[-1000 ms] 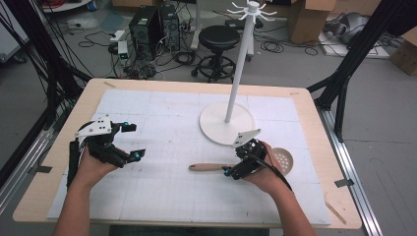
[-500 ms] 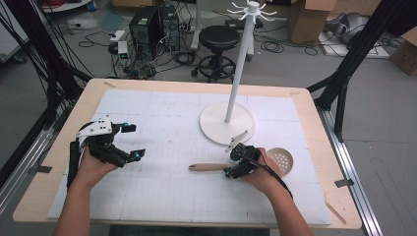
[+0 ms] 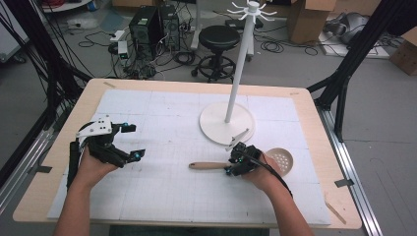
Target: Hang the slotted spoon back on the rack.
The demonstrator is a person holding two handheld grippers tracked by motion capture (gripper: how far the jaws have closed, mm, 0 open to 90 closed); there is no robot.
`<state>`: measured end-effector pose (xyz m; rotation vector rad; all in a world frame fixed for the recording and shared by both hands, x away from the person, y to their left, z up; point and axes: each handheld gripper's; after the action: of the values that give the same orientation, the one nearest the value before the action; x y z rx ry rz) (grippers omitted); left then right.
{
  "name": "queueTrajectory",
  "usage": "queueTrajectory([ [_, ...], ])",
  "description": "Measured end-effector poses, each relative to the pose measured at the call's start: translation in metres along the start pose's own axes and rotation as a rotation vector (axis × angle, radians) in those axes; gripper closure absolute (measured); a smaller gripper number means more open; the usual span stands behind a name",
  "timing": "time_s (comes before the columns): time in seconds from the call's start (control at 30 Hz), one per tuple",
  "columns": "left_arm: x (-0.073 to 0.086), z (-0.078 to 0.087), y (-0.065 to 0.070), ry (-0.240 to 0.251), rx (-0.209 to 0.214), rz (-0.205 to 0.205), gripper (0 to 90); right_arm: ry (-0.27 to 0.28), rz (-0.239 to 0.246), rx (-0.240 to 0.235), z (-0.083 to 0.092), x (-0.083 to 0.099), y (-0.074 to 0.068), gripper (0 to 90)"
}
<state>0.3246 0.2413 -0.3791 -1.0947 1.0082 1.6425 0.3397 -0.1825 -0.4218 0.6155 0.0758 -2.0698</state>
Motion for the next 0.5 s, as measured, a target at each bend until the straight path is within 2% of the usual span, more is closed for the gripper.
queueTrajectory([
  [0.17, 0.0002, -0.0002, -0.0003, -0.001, 0.000, 0.001, 1.7, -0.008, 0.016, 0.006, 0.0004, -0.0020, -0.0014, 61.7],
  [0.3, 0.0003, -0.0002, -0.0002, -0.001, -0.003, 0.000, 1.7, -0.020, 0.039, 0.001, 0.0008, -0.0045, -0.0029, 67.4],
  [0.5, 0.0002, 0.0001, -0.0002, -0.003, -0.002, 0.001, 1.7, -0.028, 0.041, -0.012, 0.0013, -0.0053, -0.0043, 75.2],
])
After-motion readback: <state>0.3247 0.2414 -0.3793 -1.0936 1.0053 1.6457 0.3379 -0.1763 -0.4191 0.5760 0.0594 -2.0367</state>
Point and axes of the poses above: each handheld gripper's, and its own axes: z roughly backward along the jaws, x roughly out of its underside, y roughly to its right, and after that the axes turned 13 degrees about x, right-handed
